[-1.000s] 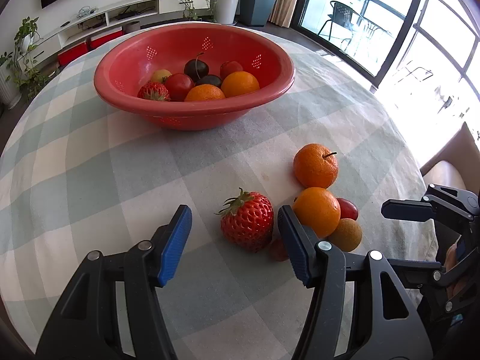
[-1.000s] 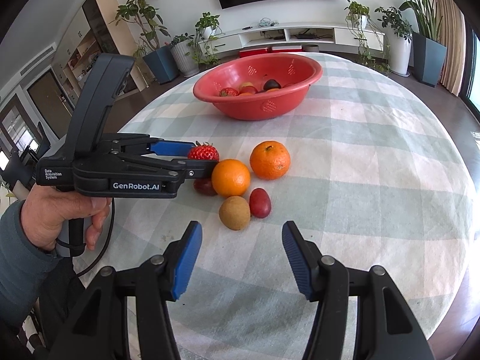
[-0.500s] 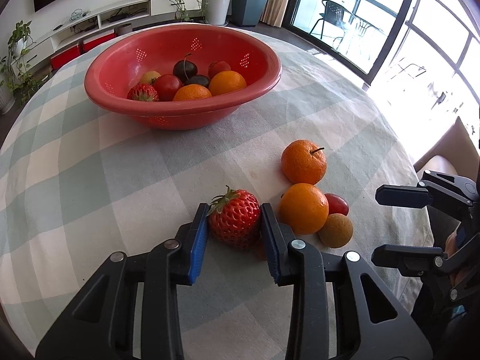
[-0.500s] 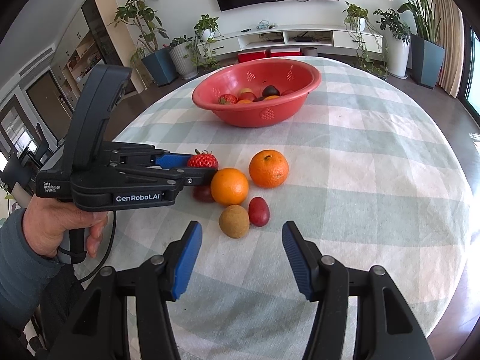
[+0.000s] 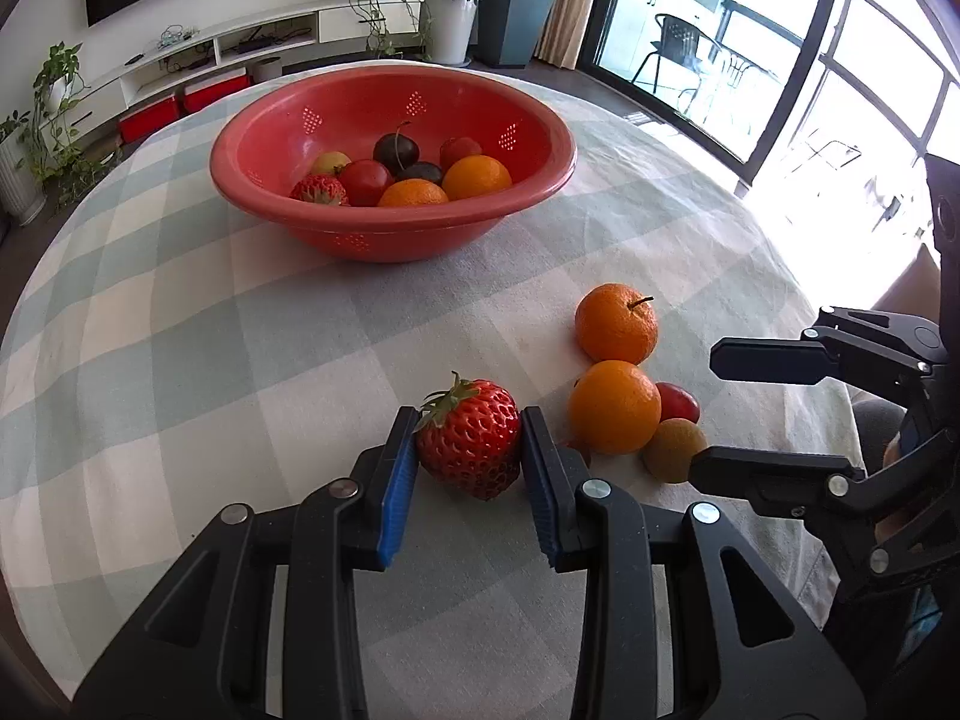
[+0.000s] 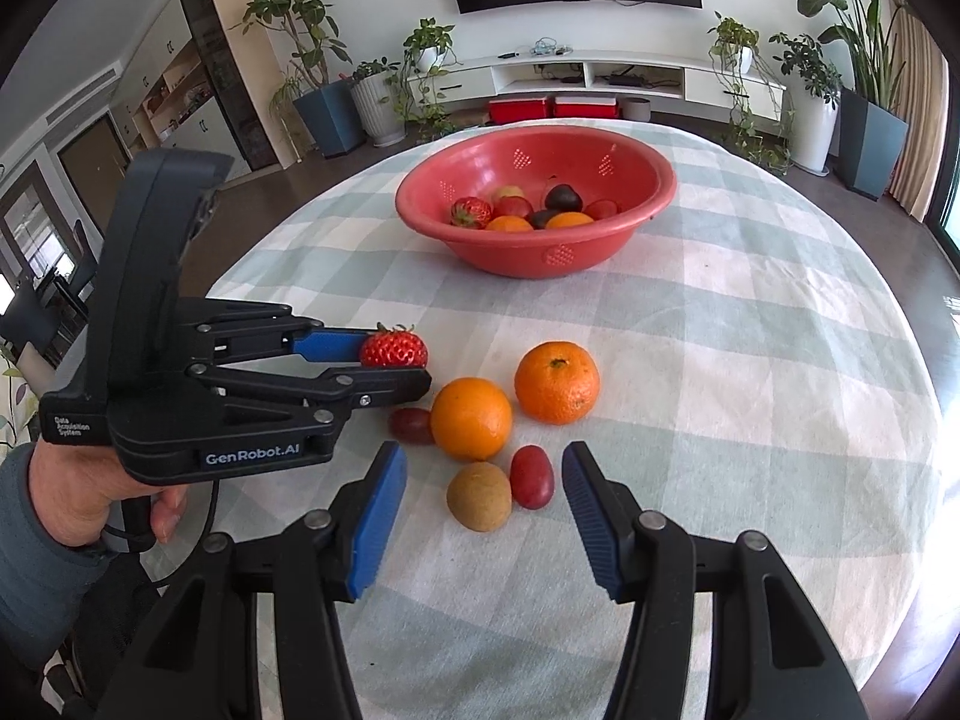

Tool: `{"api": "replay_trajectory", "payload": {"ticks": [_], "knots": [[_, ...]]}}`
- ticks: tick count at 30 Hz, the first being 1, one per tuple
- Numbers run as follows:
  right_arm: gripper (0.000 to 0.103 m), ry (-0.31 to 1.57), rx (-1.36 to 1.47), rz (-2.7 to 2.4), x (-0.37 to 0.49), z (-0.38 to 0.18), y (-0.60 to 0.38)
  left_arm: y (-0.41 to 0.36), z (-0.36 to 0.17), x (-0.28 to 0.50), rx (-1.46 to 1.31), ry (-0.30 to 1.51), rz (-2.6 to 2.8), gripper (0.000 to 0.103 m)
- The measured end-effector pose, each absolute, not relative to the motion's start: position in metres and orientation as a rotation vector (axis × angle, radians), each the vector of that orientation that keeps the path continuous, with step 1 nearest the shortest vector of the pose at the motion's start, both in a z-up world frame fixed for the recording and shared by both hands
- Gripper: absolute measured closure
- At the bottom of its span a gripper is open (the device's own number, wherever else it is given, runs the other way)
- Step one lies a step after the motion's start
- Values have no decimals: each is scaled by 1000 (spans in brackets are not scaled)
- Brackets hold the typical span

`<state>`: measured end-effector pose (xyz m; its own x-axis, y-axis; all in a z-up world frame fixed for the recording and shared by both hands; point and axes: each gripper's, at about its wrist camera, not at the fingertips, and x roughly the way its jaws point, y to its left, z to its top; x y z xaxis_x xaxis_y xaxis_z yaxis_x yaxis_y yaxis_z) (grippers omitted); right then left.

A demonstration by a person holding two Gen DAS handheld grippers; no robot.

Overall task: Organize fruits
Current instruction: 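Lift the strawberry with the left gripper while the right gripper grasps another orange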

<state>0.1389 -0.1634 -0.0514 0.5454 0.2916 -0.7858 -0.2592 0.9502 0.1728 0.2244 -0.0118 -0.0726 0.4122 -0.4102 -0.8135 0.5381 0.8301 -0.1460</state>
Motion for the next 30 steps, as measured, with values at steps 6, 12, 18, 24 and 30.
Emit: {"api": "replay_trajectory", "payload": {"ticks": [6,12,18,24,30], "knots": [[48,993,-19,329,156,-62,-151,13,-61,211,111,949,-561,72],[49,1018,-24,331,168,-68,-148,30,-58,202,87,942,-545,72],[56,1034,-43,345,174,-72,-143,30,-59,200,81,942,-550,72],[63,1038,-37,362,175,-71,-144,27,-60,201,78,942,-553,72],[64,1028,-13,380,170,-67,-147,25,-57,201,77,936,-554,72]]}}
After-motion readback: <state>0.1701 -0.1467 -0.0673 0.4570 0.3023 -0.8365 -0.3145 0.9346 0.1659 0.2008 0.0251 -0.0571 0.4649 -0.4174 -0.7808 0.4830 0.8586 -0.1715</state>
